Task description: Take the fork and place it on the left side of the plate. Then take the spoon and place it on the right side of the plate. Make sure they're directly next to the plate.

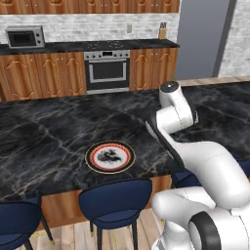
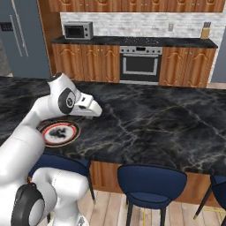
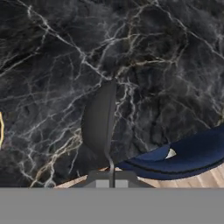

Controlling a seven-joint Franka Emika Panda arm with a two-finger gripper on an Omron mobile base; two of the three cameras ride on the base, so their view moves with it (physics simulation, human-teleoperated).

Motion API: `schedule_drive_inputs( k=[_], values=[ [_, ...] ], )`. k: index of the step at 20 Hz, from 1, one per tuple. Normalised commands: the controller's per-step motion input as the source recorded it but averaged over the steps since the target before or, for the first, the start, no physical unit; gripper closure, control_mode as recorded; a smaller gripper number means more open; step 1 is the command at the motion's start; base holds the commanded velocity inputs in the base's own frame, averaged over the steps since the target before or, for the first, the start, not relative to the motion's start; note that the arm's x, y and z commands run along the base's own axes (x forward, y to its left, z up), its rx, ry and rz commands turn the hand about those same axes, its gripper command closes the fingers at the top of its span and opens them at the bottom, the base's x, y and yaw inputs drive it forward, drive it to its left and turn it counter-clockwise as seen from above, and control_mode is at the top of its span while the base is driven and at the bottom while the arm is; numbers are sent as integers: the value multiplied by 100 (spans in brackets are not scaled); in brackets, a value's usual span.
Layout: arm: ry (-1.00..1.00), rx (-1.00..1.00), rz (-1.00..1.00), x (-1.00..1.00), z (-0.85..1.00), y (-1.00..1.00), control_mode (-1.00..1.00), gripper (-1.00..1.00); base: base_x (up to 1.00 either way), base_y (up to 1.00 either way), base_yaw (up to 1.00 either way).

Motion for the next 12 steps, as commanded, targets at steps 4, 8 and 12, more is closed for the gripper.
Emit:
schedule_drive_inputs(
  k=[4, 8, 12],
  values=[
    [0, 11, 39, 73, -2, -34, -100, 100, 0, 0, 0],
    [0, 12, 36, 89, -9, -22, -100, 100, 0, 0, 0],
    [0, 10, 28, 44, -42, 14, -100, 100, 0, 0, 0]
  ],
)
